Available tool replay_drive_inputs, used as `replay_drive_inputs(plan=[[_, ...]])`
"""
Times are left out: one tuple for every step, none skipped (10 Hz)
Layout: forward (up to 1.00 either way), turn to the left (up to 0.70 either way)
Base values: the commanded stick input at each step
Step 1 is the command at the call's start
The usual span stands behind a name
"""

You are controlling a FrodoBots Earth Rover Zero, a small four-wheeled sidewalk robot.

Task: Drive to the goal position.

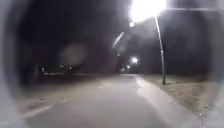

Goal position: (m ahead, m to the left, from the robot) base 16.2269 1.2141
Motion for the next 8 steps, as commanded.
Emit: replay_drive_inputs(plan=[[1.0, -0.4], [1.0, -0.4], [1.0, -0.4], [1.0, -0.29], [1.0, -0.1], [1.0, 0.0], [1.0, 0.0], [1.0, 0.0]])
